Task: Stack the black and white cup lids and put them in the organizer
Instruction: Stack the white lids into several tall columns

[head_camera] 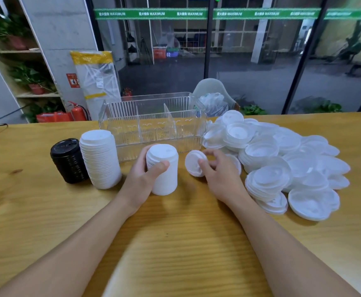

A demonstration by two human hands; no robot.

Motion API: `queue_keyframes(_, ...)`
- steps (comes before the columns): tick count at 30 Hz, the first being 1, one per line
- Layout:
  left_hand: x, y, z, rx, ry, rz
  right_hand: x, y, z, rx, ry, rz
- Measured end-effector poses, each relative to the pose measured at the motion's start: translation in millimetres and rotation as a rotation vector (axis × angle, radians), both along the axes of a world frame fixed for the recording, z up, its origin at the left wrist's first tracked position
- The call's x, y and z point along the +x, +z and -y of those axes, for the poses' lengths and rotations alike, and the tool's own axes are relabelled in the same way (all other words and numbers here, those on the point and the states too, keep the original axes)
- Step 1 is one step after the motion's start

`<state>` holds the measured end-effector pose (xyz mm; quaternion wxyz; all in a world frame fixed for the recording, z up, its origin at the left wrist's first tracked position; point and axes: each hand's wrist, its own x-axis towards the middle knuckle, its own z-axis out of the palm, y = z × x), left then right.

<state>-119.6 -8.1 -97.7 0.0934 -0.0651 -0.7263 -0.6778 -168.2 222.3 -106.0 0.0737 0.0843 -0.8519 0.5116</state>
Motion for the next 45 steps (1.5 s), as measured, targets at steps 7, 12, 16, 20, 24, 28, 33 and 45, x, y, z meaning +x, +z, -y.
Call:
queue_keyframes(7,1,-5,6,0.003,-0.007,0.003,2,4,0,0.059,0.024,-0.026)
queue_keyframes(12,1,-7,10,-0.019,-0.021,0.006,11,4,4,0.166,0.062,0.012)
queue_keyframes(16,-1,-8,14,-0.029,-0.042,0.016,14,-2,13,0.290,0.085,-0.034)
queue_keyframes(20,-2,-9,15,-0.024,-0.067,0.024,14,0,12,0.241,0.083,-0.016)
queue_keyframes(24,-2,-9,16,-0.006,-0.077,0.030,18,1,13,0.292,0.140,0.009)
queue_keyframes(28,-2,-8,16,-0.008,-0.083,0.026,19,4,13,0.276,0.095,-0.025)
queue_keyframes(33,1,-7,15,0.007,-0.101,0.026,15,17,9,-0.039,-0.086,-0.171)
queue_keyframes(45,6,0,7,-0.086,-0.241,0.018,30,21,32,-0.265,0.332,-0.108)
